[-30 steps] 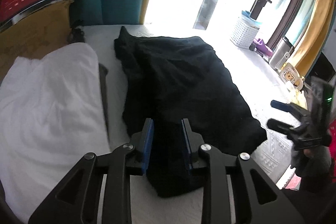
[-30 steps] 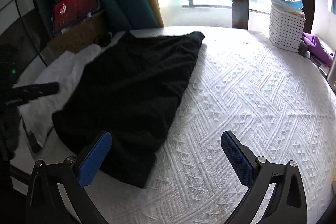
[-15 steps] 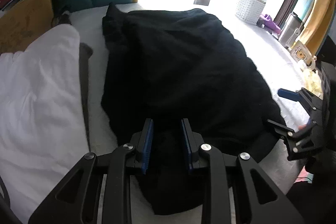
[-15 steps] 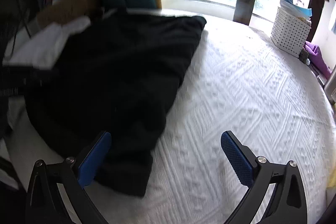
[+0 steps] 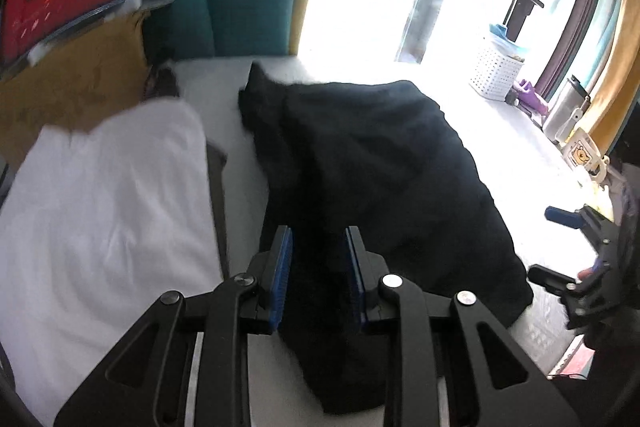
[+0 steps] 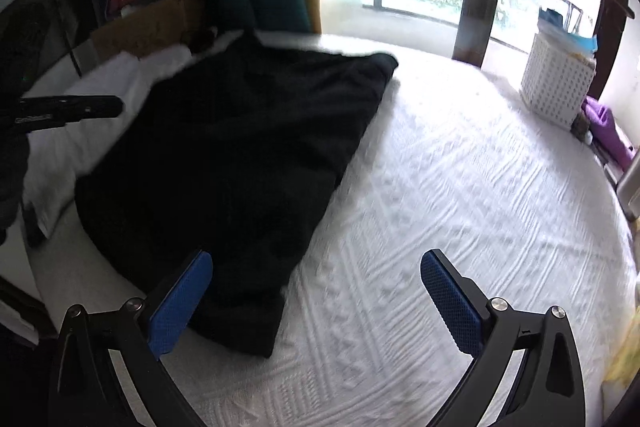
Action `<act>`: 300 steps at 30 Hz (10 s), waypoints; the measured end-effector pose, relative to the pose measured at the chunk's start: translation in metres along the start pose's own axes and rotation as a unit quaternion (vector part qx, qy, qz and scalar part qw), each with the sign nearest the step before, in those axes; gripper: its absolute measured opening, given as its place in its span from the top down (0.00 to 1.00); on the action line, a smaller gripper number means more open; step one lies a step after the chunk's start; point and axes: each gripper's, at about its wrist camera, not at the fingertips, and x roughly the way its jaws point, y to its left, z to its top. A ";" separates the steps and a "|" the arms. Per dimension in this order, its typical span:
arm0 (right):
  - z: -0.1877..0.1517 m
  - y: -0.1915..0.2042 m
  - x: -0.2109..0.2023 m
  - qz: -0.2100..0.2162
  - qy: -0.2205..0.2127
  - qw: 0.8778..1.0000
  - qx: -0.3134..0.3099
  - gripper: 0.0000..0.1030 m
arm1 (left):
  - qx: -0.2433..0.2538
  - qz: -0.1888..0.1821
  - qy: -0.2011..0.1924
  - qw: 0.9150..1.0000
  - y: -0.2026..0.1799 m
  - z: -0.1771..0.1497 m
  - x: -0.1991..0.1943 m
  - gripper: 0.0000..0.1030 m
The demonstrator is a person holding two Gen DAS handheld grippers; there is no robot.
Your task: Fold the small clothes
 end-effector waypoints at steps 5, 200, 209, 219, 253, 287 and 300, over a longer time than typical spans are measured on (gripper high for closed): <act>0.025 -0.016 -0.001 0.007 -0.026 0.999 0.024 0.00 | 0.024 -0.002 0.006 1.000 -0.008 0.036 0.032 0.75; 0.145 0.166 -0.005 0.165 -0.236 0.958 -0.016 0.89 | 0.108 0.001 -0.217 0.970 0.085 0.008 -0.130 0.76; 0.162 0.152 0.061 0.173 -0.180 0.968 0.023 0.89 | 0.093 -0.010 -0.167 0.982 0.096 0.026 -0.084 0.76; 0.171 0.148 0.120 0.176 -0.124 0.976 0.033 0.89 | 0.041 0.008 -0.098 0.994 0.128 0.028 -0.040 0.75; 0.170 0.134 0.184 0.096 -0.030 0.994 0.043 0.14 | -0.025 0.087 -0.055 0.994 0.167 0.003 -0.059 0.62; 0.092 0.164 0.119 0.116 -0.009 0.993 0.007 0.14 | -0.071 0.048 -0.044 0.995 0.123 -0.080 -0.105 0.62; 0.032 0.176 0.091 0.125 0.009 0.992 -0.016 0.14 | -0.078 0.087 -0.046 0.992 0.098 -0.111 -0.116 0.62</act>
